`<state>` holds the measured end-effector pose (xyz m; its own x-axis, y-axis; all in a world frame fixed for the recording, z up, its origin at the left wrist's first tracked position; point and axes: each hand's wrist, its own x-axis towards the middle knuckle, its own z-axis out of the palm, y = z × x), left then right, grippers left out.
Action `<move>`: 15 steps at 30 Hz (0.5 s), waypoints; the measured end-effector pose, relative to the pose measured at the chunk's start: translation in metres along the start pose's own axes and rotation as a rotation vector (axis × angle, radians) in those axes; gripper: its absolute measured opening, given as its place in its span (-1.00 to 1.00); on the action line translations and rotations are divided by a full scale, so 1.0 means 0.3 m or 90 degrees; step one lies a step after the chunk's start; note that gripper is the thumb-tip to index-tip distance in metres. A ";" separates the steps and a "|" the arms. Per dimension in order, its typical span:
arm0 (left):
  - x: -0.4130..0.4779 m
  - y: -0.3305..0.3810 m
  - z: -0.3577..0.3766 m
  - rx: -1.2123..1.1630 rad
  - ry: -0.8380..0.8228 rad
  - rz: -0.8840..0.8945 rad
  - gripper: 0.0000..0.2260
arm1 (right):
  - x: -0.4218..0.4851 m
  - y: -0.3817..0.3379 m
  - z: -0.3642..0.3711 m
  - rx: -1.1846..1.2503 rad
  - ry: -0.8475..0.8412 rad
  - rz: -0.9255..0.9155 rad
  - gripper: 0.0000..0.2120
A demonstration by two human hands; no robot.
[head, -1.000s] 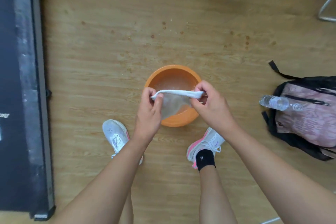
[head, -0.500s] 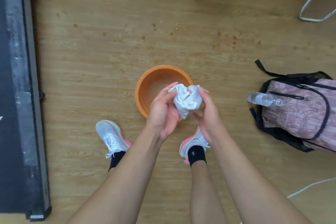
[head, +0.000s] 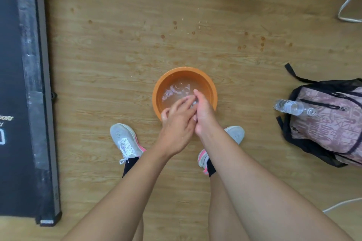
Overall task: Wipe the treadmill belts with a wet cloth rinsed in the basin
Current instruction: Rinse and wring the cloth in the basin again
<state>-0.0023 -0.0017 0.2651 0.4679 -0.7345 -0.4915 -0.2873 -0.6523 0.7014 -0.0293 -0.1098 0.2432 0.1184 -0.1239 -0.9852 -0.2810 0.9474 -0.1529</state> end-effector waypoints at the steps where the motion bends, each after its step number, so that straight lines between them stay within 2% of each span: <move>1: -0.015 -0.010 -0.010 -0.114 0.009 -0.015 -0.56 | 0.010 0.001 0.006 -0.060 0.027 -0.015 -0.76; 3: -0.043 -0.048 -0.030 -0.312 0.142 -0.100 -0.56 | 0.018 -0.006 0.028 -0.130 0.057 -0.050 -0.78; 5: -0.064 -0.091 -0.051 -0.405 0.249 -0.240 -0.57 | 0.029 -0.011 0.057 -0.183 0.078 -0.081 -0.72; 6: -0.069 -0.105 -0.059 -0.422 0.264 -0.292 -0.57 | 0.031 -0.011 0.071 -0.218 0.092 -0.092 -0.71; 9: -0.080 -0.143 -0.054 -0.416 0.231 -0.339 -0.59 | 0.048 0.004 0.102 -0.281 0.105 -0.098 -0.76; 15: -0.084 -0.193 0.031 -0.445 0.202 -0.382 -0.68 | 0.078 0.023 0.124 -0.283 0.079 -0.082 -0.77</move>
<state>-0.0053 0.0529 0.2320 0.6072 -0.1646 -0.7773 0.5855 -0.5687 0.5777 0.0069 -0.0953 0.2221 0.0724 -0.2917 -0.9538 -0.6542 0.7079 -0.2662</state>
